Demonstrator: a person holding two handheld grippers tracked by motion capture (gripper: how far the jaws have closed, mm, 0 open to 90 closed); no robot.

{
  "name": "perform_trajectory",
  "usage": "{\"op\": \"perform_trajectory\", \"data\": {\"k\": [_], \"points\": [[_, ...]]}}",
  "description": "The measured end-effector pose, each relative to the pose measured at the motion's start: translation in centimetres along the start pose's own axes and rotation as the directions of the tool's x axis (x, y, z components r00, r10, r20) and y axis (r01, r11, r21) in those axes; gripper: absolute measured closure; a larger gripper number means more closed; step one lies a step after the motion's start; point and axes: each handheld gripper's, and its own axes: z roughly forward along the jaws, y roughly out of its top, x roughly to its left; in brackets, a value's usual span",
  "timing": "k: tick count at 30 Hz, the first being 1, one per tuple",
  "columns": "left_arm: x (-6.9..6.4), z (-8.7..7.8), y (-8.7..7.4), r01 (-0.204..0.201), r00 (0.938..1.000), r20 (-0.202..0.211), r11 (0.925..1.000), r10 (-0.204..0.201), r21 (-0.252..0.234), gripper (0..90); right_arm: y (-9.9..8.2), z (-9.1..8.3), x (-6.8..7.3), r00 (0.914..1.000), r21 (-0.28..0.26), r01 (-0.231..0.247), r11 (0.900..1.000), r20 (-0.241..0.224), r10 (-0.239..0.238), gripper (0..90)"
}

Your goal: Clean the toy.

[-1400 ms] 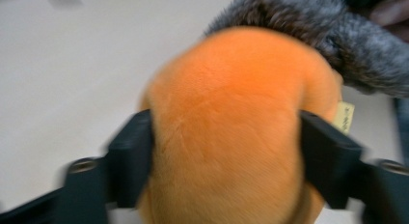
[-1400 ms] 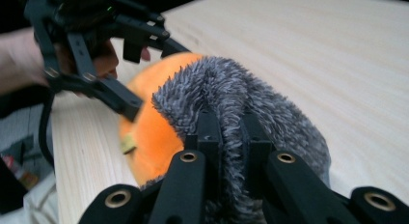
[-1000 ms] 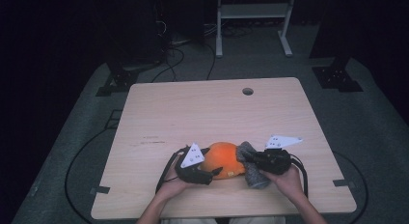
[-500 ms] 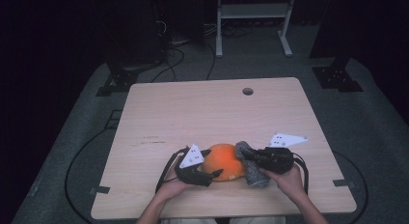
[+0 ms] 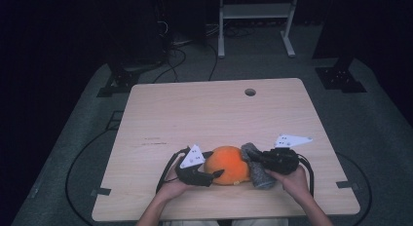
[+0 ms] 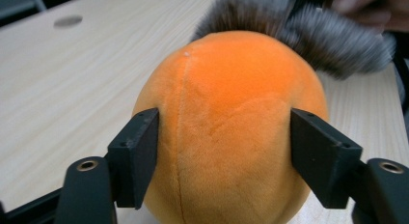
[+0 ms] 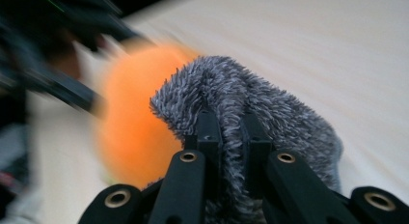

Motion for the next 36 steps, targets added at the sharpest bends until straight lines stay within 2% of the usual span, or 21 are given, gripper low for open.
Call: {"op": "perform_trajectory", "data": {"k": [1, 3, 5, 6, 7, 8, 9, 12, 14, 16, 19, 22, 24, 27, 29, 31, 32, 33, 34, 35, 36], "points": [[-0.2, 0.0, 0.1, -0.017, 0.9998, 0.006, 0.9999, 0.017, -0.001, 29.4, 0.4, -0.1, 0.7, 0.9994, -0.015, 0.034, 0.9993, -0.009, -0.034, 81.4], [0.0, 0.1, 0.1, 0.006, 0.9997, 0.022, 0.9999, -0.006, -0.008, 23.4, 0.6, 0.3, 1.5, 0.9962, 0.014, 0.087, 0.9961, -0.013, -0.087, 81.3], [0.5, 0.4, 0.0, 0.076, 0.9969, 0.017, 0.997, -0.076, 0.016, 12.4, 0.1, 0.8, 1.3, 0.9958, 0.041, 0.091, 0.995, -0.015, -0.091, 81.4], [0.8, 0.8, -0.1, 0.122, 0.9921, 0.025, 0.9917, -0.123, 0.04, 7.1, -0.1, 0.9, 1.0, 0.9962, 0.043, 0.084, 0.9955, -0.024, -0.084, 81.4], [0.9, 1.0, -0.3, 0.153, 0.9872, 0.039, 0.9869, -0.155, 0.053, 6.1, -0.2, 0.9, 0.7, 0.9973, 0.046, 0.07, 0.9965, -0.024, -0.069, 81.4], [0.9, 1.2, -0.4, 0.165, 0.9853, 0.037, 0.9852, -0.166, 0.048, 8.8, -0.2, 0.8, 0.4, 0.9981, 0.05, 0.061, 0.9969, -0.014, -0.061, 81.4], [0.7, 1.1, -0.4, 0.152, 0.9879, 0.028, 0.9879, -0.153, 0.031, 16.6, -0.3, 0.7, 0.2, 0.9986, 0.06, 0.053, 0.9968, 0.005, -0.053, 81.4], [0.3, 0.6, 0.0, 0.097, 0.995, -0.025, 0.9952, -0.097, 0.01, 26.6, 0.0, 0.2, 0.2, 0.9975, 0.059, 0.043, 0.9973, 0.054, -0.046, 81.4], [-0.3, 0.3, 0.6, 0.028, 0.9968, -0.075, 0.9995, -0.029, -0.017, 29.8, 0.6, -0.2, 0.9, 0.9973, 0.007, 0.066, 0.9978, 0.031, -0.066, 81.4], [-0.6, 0.2, 1.1, -0.007, 0.9958, -0.091, 0.9997, 0.005, -0.021, 31.3, 1.3, -0.2, 2.3, 0.993, -0.02, 0.118, 0.9928, 0.007, -0.118, 81.5], [-0.8, 0.0, 1.1, -0.037, 0.9936, -0.107, 0.9993, 0.036, -0.007, 32.3, 1.1, 0.7, 2.7, 0.9889, 0.011, 0.148, 0.9889, 0.01, -0.148, 81.4], [-0.7, 0.1, 1.0, -0.018, 0.9947, -0.101, 0.9997, 0.016, -0.016, 32.5, 0.2, 1.2, 1.6, 0.9936, 0.057, 0.103, 0.9931, 0.041, -0.105, 81.5], [-1.0, 0.2, 1.1, -0.023, 0.9939, -0.108, 0.9996, 0.021, -0.018, 32.6, 0.4, 0.9, 1.6, 0.9918, 0.063, 0.098, 0.9931, 0.075, -0.103, 81.5], [-1.1, 0.4, 1.3, -0.038, 0.9937, -0.106, 0.9992, 0.036, -0.014, 27.6, 1.0, 0.6, 2.7, 0.9905, 0.008, 0.132, 0.9912, 0.037, -0.132, 81.5], [-0.6, 0.4, 1.1, 0.005, 0.9959, -0.09, 0.9999, -0.006, -0.011, 17.1, 1.0, 1.0, 2.9, 0.9866, 0.027, 0.156, 0.9873, 0.044, -0.157, 81.5], [-0.1, 0.4, 0.7, 0.051, 0.9945, -0.091, 0.9987, -0.051, 0.0, 10.5, 0.7, 1.2, 2.2, 0.9897, 0.042, 0.135, 0.99, 0.043, -0.137, 81.5], [0.3, 0.4, 0.5, 0.085, 0.9942, -0.067, 0.9964, -0.084, 0.008, 9.0, 0.4, 1.3, 1.9, 0.9891, 0.056, 0.134, 0.9894, 0.054, -0.137, 81.5], [0.5, 0.5, 0.3, 0.107, 0.9928, -0.054, 0.9942, -0.107, 0.01, 9.3, 0.2, 1.3, 1.6, 0.9903, 0.061, 0.123, 0.9906, 0.059, -0.126, 81.5], [0.5, 0.5, 0.2, 0.105, 0.9926, -0.062, 0.9944, -0.104, 0.009, 12.6, 0.2, 1.3, 1.3, 0.9911, 0.07, 0.109, 0.9915, 0.069, -0.114, 81.5], [0.3, 0.4, 0.2, 0.088, 0.9935, -0.073, 0.9961, -0.088, 0.005, 18.9, 0.3, 1.2, 1.3, 0.9895, 0.074, 0.108, 0.9914, 0.088, -0.114, 81.5], [0.1, 0.3, 0.4, 0.061, 0.9942, -0.088, 0.9981, -0.061, -0.003, 22.7, 0.4, 0.9, 1.5, 0.9898, 0.055, 0.11, 0.9924, 0.085, -0.114, 81.5]]}}
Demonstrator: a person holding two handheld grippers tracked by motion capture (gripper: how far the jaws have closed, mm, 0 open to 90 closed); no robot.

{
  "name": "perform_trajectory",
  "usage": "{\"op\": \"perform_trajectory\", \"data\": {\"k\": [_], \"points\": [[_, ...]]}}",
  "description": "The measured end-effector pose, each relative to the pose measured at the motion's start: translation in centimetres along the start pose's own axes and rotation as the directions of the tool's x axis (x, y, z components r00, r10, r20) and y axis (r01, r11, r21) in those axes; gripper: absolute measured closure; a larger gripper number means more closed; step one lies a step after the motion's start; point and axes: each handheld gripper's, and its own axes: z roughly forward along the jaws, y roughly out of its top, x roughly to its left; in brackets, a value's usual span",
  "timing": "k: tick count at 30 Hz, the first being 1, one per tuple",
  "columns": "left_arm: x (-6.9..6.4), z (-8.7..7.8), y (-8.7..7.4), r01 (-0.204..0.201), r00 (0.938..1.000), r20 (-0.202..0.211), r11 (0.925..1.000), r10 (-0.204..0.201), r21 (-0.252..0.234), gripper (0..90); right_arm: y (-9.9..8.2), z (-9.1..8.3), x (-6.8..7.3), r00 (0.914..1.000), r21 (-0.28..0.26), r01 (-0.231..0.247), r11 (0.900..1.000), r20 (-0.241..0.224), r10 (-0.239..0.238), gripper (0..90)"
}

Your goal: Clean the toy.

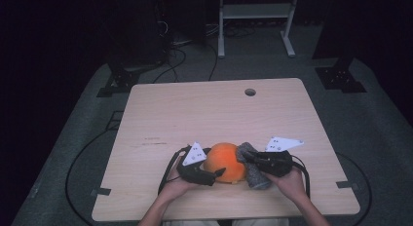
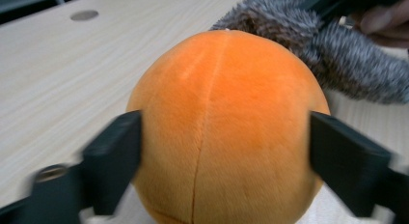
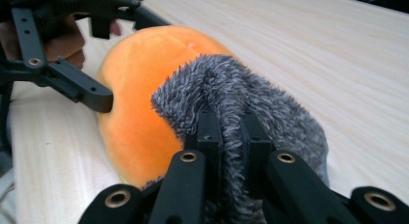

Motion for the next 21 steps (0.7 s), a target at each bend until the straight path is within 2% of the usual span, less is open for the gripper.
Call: {"op": "perform_trajectory", "data": {"k": [2, 4, 5, 7, 8, 9, 11, 13, 15, 16, 18, 21], "points": [[-0.6, 0.0, 0.5, -0.06, 0.998, -0.022, 0.9982, 0.06, -0.003, 28.9, 0.8, -0.7, 0.9, 0.9992, -0.06, 0.018, 0.998, -0.034, -0.02, 81.5], [-1.4, 0.0, 1.0, -0.101, 0.9946, -0.025, 0.9947, 0.1, -0.019, 30.9, 1.7, -1.0, 2.3, 0.9949, -0.094, 0.077, 0.9926, -0.059, -0.082, 81.5], [-1.7, 0.0, 1.3, -0.12, 0.9926, -0.023, 0.9924, 0.12, -0.024, 30.9, 2.0, -0.8, 2.6, 0.9924, -0.099, 0.096, 0.9905, -0.068, -0.103, 81.5], [-1.9, 0.0, 1.4, -0.135, 0.9908, -0.017, 0.9905, 0.134, -0.028, 28.8, 1.8, -0.3, 2.8, 0.9922, -0.063, 0.11, 0.992, -0.052, -0.113, 81.5], [-1.8, 0.0, 1.3, -0.127, 0.9919, -0.01, 0.9914, 0.126, -0.033, 25.8, 1.5, -0.1, 2.5, 0.9935, -0.057, 0.098, 0.9936, -0.053, -0.101, 81.5], [-1.5, 0.0, 1.2, -0.101, 0.9948, 0.004, 0.9942, 0.102, -0.036, 21.1, 1.2, 0.0, 2.0, 0.9948, -0.056, 0.077, 0.9954, -0.062, -0.081, 81.5], [-1.0, 0.2, 0.9, -0.056, 0.9984, 0.0, 0.9981, 0.056, -0.024, 11.4, 0.9, 0.0, 1.3, 0.9968, -0.047, 0.053, 0.9975, -0.057, -0.055, 81.5], [-0.7, 0.5, 0.8, -0.014, 0.9997, 0.021, 0.9997, 0.014, -0.02, 10.4, 0.6, 0.0, 1.0, 0.9974, -0.048, 0.032, 0.9983, -0.064, -0.035, 81.5], [-0.9, 0.5, 0.7, -0.02, 0.9998, 0.009, 0.9994, 0.02, -0.027, 15.4, 0.7, 0.0, 1.0, 0.9982, -0.041, 0.043, 0.9983, -0.041, -0.044, 81.5], [-1.0, 0.4, 0.8, -0.041, 0.9991, -0.004, 0.9986, 0.041, -0.033, 20.6, 0.8, 0.0, 1.0, 0.9985, -0.037, 0.044, 0.9983, -0.031, -0.045, 81.5], [-1.5, 0.4, 1.0, -0.095, 0.9951, -0.032, 0.995, 0.094, -0.03, 25.7, 1.1, -0.4, 1.2, 0.9989, -0.045, 0.041, 0.9981, -0.019, -0.042, 81.6], [-2.2, 0.5, 1.4, -0.133, 0.9905, -0.04, 0.9903, 0.132, -0.039, 27.3, 2.0, -0.9, 2.8, 0.9946, -0.083, 0.093, 0.9922, -0.039, -0.096, 81.6]]}}
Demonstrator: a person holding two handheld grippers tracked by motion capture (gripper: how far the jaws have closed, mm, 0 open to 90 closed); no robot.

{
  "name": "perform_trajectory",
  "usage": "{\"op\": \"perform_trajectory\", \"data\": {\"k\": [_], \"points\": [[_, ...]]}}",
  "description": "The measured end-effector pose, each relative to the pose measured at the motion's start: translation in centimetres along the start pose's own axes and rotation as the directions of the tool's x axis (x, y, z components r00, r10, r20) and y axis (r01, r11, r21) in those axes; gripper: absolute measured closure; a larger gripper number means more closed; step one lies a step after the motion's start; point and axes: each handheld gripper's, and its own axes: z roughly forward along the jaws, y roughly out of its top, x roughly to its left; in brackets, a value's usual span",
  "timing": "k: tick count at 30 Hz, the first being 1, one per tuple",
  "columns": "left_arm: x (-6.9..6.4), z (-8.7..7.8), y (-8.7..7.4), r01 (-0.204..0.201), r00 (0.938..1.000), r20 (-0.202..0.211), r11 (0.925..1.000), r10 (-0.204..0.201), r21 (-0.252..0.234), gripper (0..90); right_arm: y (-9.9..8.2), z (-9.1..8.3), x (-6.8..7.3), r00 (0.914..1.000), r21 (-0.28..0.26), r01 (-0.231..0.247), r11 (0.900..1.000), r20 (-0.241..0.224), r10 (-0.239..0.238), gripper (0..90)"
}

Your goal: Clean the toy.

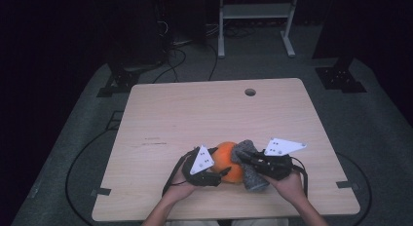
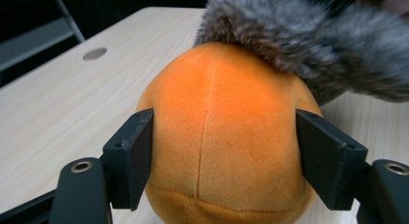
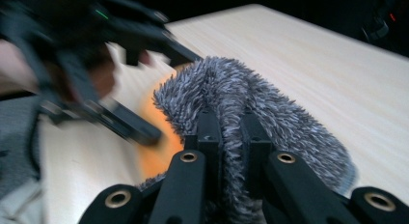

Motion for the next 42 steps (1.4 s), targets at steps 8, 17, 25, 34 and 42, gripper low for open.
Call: {"op": "perform_trajectory", "data": {"k": [8, 17, 25, 34, 42], "points": [[-1.1, 0.1, 0.4, -0.084, 0.9963, -0.016, 0.9962, 0.085, 0.021, 29.5, 0.3, 0.7, 0.7, 0.9989, 0.015, 0.042, 0.999, -0.02, -0.042, 81.6], [-0.5, 0.0, -0.3, -0.065, 0.9979, 0.005, 0.9972, 0.065, 0.038, 30.2, -0.2, 0.5, 0.1, 0.9997, 0.019, 0.009, 0.9998, 0.022, -0.01, 81.6], [1.0, -0.7, -0.7, 0.034, 0.9966, 0.074, 0.9981, -0.038, 0.051, 19.3, -1.6, 0.9, -1.5, 0.9949, 0.039, -0.097, 0.9945, 0.031, 0.096, 81.7], [2.1, -1.1, -1.6, 0.084, 0.9935, 0.071, 0.994, -0.089, 0.07, 26.3, -2.1, 1.6, -1.5, 0.9965, 0.078, -0.078, 0.9939, 0.037, 0.075, 81.6], [2.0, -1.2, -1.3, 0.082, 0.9937, 0.076, 0.9965, -0.083, 0.018, 19.8, -2.6, 1.8, -1.8, 0.9944, 0.087, -0.101, 0.9911, 0.04, 0.098, 81.6]]}}
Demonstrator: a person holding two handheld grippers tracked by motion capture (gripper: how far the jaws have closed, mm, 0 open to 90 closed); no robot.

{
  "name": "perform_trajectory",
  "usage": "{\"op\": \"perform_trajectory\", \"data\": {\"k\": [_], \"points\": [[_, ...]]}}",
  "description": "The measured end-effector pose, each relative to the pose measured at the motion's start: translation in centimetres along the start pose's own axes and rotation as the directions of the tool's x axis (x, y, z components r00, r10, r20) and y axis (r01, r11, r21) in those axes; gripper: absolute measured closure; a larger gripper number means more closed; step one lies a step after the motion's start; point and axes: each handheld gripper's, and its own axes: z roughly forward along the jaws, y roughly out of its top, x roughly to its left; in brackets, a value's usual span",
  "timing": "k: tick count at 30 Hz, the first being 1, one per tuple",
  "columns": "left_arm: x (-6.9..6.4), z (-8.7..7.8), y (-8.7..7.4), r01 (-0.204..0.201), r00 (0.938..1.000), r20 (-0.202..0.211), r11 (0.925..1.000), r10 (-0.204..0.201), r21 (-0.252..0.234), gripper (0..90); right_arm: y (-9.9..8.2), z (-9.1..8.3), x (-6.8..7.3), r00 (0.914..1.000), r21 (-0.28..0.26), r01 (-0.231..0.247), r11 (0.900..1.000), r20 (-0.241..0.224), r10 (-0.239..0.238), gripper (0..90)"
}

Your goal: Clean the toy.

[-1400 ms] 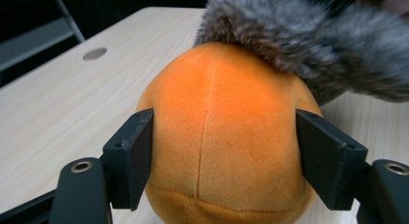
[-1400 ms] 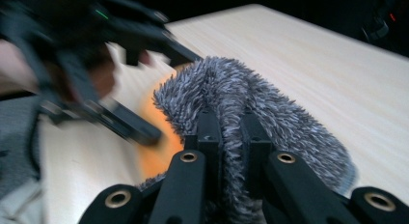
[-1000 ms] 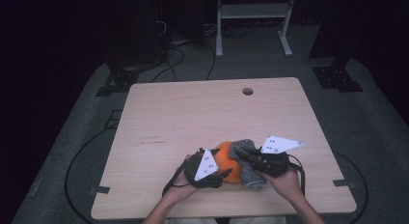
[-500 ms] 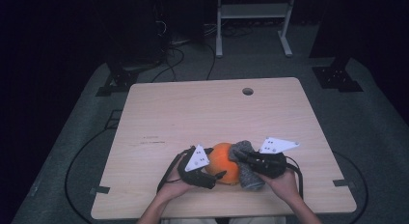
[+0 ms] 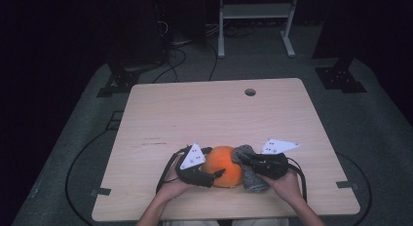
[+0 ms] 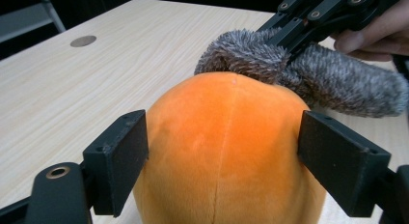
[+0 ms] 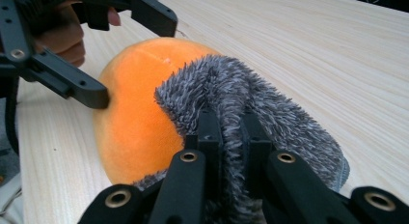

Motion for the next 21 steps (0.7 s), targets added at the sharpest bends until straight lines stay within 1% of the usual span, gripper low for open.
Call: {"op": "perform_trajectory", "data": {"k": [1, 3, 4, 5, 6, 8, 10, 11, 12, 13, 14, 15, 16, 17, 18, 19, 21], "points": [[0.0, 0.0, -0.1, 0.006, 1.0, 0.002, 1.0, -0.006, 0.007, 21.6, -0.1, 0.0, -0.1, 1.0, 0.001, 0.0, 1.0, -0.003, 0.0, 81.6], [0.3, 0.1, -0.4, 0.013, 0.9999, -0.004, 0.9995, -0.013, 0.029, 23.8, -0.3, 0.0, -0.6, 0.9995, 0.004, -0.028, 0.9996, -0.012, 0.028, 81.5], [0.4, 0.0, -0.6, 0.02, 0.9998, -0.004, 0.999, -0.019, 0.041, 25.0, -0.5, 0.0, -0.8, 0.9996, 0.017, -0.03, 0.9994, 0.002, 0.03, 81.5], [0.5, 0.0, -0.7, 0.025, 0.9997, 0.001, 0.9982, -0.025, 0.054, 26.6, -0.6, 0.1, -1.0, 0.9993, 0.026, -0.038, 0.9989, 0.006, 0.038, 81.6], [0.6, -0.1, -0.9, 0.022, 0.9998, 0.003, 0.9974, -0.022, 0.069, 27.8, -0.6, 0.0, -1.1, 0.9987, 0.025, -0.051, 0.9984, 0.003, 0.051, 81.5], [0.8, -0.3, -1.1, 0.027, 0.9995, 0.012, 0.9964, -0.028, 0.08, 28.2, -0.3, -0.2, -0.7, 0.9993, 0.004, -0.036, 0.9993, 0.003, 0.036, 81.5], [1.0, -0.5, -1.1, 0.039, 0.9988, 0.028, 0.9966, -0.041, 0.072, 27.8, 0.1, -0.3, -0.1, 0.9996, -0.021, -0.023, 0.9995, -0.02, 0.022, 81.5], [1.1, -0.6, -1.1, 0.048, 0.9978, 0.044, 0.9973, -0.05, 0.057, 26.5, 0.3, -0.2, 0.2, 0.9992, -0.024, -0.017, 0.9996, -0.037, 0.016, 81.5], [1.0, -0.6, -0.9, 0.049, 0.9974, 0.051, 0.9979, -0.051, 0.042, 23.5, 0.4, 0.0, 0.5, 0.9989, -0.018, -0.008, 0.9998, -0.047, 0.007, 81.5], [1.0, -0.7, -0.6, 0.046, 0.9977, 0.049, 0.9986, -0.047, 0.025, 19.3, 0.4, 0.2, 0.9, 0.9991, -0.016, 0.01, 0.9998, -0.041, -0.011, 81.5], [1.0, -0.7, -0.5, 0.053, 0.9971, 0.056, 0.9986, -0.053, 0.001, 16.9, 0.4, 0.4, 1.2, 0.9989, -0.017, 0.029, 0.9994, -0.037, -0.029, 81.5], [1.0, -0.7, -0.3, 0.059, 0.9968, 0.056, 0.9981, -0.058, -0.017, 17.0, 0.4, 0.4, 1.3, 0.9982, -0.021, 0.035, 0.9992, -0.047, -0.035, 81.5], [0.9, -0.6, -0.3, 0.055, 0.9976, 0.042, 0.9984, -0.055, -0.011, 18.4, 0.4, 0.4, 1.4, 0.998, -0.021, 0.032, 0.9993, -0.055, -0.033, 81.5], [0.8, -0.4, -0.3, 0.052, 0.998, 0.036, 0.9986, -0.052, 0.011, 21.3, 0.3, 0.5, 1.3, 0.9982, -0.019, 0.035, 0.9992, -0.049, -0.036, 81.5], [0.9, -0.2, -0.5, 0.056, 0.9977, 0.037, 0.9982, -0.057, 0.022, 22.6, 0.3, 0.5, 1.1, 0.9985, -0.015, 0.031, 0.9994, -0.043, -0.032, 81.5], [0.9, -0.2, -0.6, 0.062, 0.9975, 0.032, 0.9976, -0.063, 0.029, 23.2, 0.1, 0.5, 0.8, 0.9987, -0.013, 0.015, 0.9998, -0.048, -0.016, 81.5], [1.0, -0.2, -0.9, 0.067, 0.9974, 0.022, 0.9966, -0.068, 0.047, 25.0, -0.5, 0.6, 0.0, 0.9991, 0.005, -0.016, 0.9999, -0.039, 0.016, 81.5]]}}
